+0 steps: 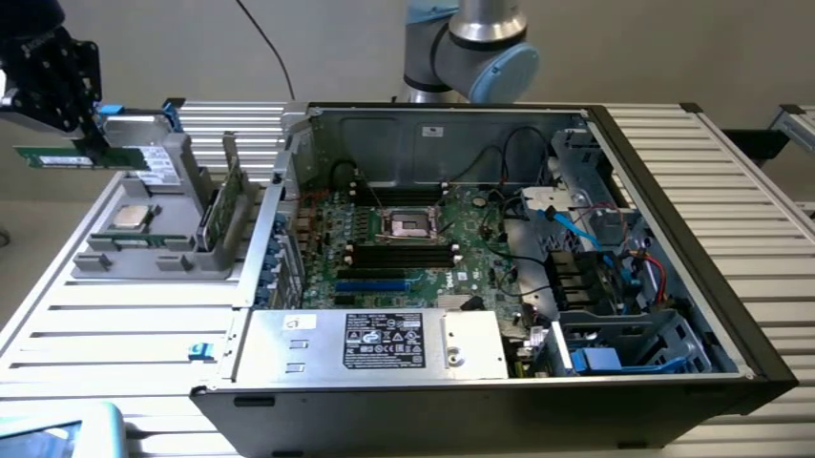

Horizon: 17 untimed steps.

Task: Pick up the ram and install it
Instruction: 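Pick up the ram and move it above insertion slot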

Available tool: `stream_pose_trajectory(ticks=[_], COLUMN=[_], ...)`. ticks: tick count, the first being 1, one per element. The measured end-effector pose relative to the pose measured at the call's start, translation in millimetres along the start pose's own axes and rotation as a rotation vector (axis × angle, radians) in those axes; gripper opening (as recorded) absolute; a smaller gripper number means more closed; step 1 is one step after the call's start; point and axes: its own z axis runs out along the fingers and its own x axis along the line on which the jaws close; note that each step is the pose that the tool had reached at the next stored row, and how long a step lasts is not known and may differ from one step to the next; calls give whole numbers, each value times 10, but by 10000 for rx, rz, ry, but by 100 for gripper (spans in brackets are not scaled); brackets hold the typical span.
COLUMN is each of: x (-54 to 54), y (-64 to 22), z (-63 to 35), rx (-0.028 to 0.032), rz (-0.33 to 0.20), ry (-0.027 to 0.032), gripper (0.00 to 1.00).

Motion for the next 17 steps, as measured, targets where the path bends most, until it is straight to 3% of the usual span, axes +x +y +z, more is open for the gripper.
stream_pose_trajectory(ticks=[7,17], x=[-12,-37], y=[-293,-747], z=[-236,-373], rx=[-2,-1], rz=[0,0], ry=[-4,-4], gripper=[13,13])
